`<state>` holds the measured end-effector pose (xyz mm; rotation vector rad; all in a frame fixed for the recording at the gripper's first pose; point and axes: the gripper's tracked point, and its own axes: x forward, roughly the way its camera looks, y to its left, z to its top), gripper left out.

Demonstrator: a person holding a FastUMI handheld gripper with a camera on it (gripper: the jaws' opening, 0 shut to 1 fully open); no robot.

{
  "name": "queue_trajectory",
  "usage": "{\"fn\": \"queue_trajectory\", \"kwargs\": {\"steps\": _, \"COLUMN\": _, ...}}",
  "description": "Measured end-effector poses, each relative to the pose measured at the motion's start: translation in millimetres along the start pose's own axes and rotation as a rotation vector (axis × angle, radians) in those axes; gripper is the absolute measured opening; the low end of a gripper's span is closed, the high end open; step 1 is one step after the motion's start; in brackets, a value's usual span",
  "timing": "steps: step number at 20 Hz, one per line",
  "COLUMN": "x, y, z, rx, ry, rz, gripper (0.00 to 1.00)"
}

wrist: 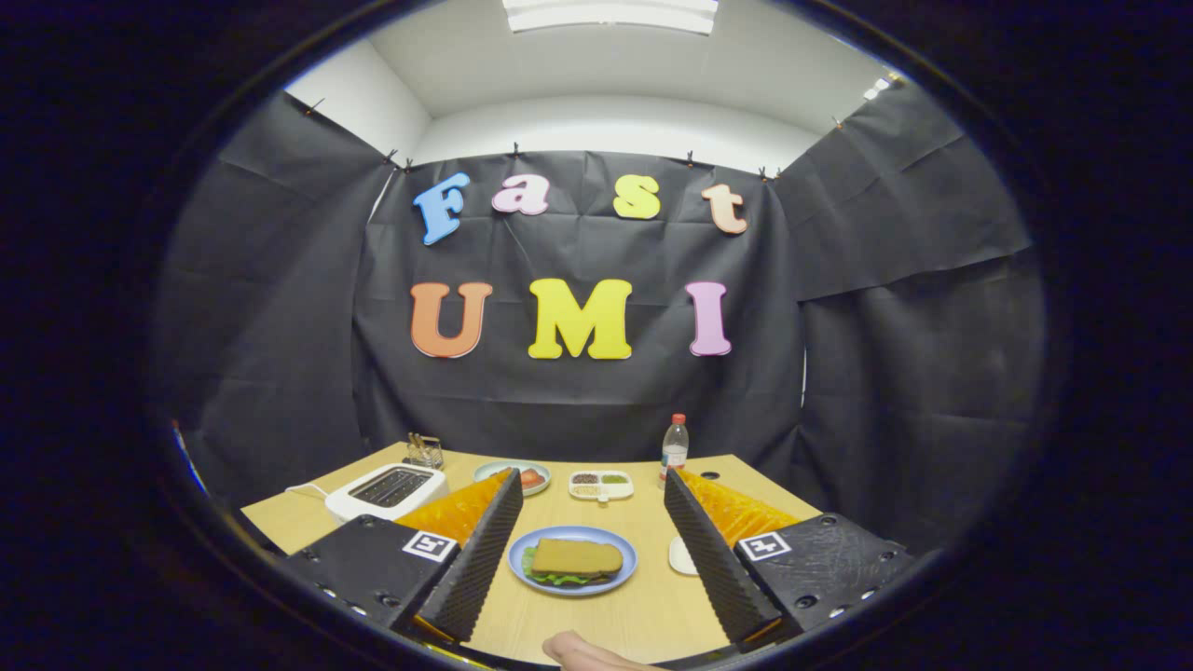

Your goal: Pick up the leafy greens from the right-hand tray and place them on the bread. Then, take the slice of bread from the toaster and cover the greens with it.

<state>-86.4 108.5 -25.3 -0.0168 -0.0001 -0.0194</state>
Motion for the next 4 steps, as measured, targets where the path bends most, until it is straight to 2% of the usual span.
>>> {"fn": "queue_trajectory", "kwargs": {"steps": 4, "x": -13.5, "y": 2.6, "z": -4.7, "rx": -0.009, "ry": 0.01, "rz": 0.016, "gripper": 0.94}}
